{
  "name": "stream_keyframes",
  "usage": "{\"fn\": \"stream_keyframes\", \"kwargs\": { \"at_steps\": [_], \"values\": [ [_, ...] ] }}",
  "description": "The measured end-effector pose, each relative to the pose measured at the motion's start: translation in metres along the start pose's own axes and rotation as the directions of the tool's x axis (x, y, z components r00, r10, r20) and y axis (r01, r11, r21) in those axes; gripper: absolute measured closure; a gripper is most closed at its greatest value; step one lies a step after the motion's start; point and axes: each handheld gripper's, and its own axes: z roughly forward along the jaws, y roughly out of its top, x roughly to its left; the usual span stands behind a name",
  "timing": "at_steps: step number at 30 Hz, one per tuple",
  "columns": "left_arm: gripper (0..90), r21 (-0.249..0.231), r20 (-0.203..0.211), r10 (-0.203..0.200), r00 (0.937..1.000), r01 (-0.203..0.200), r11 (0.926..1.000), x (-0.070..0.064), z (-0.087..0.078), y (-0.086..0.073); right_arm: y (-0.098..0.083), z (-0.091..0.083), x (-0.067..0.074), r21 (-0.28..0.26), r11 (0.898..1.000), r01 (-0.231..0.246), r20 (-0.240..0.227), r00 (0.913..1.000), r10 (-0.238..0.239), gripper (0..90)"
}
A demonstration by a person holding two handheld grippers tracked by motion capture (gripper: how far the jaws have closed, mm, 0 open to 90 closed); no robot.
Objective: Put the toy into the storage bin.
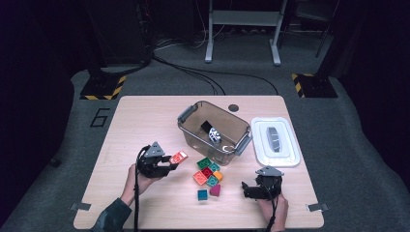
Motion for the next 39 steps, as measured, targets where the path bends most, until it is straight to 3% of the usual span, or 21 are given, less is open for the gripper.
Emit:
{"fn": "stream_keyframes", "kwargs": {
  "at_steps": [13,24,39],
  "values": [
    [59.0,-0.016,0.015,-0.012,0.9998,0.012,0.9998,0.01,-0.014,0.014,0.0,0.0,0.0,-0.001,1.0,-0.002,0.0,1.0,0.002,3.0],
    [59.0,-0.03,-0.009,0.012,0.9999,-0.012,0.9995,0.017,-0.037,0.039,0.0,0.0,0.0,-0.002,1.0,-0.005,-0.002,1.0,0.005,3.2],
    [59.0,-0.053,-0.027,0.049,0.9984,-0.051,0.9973,0.026,-0.047,0.091,0.0,0.0,0.0,-0.002,1.0,-0.005,-0.002,1.0,0.005,3.2]
  ]
}}
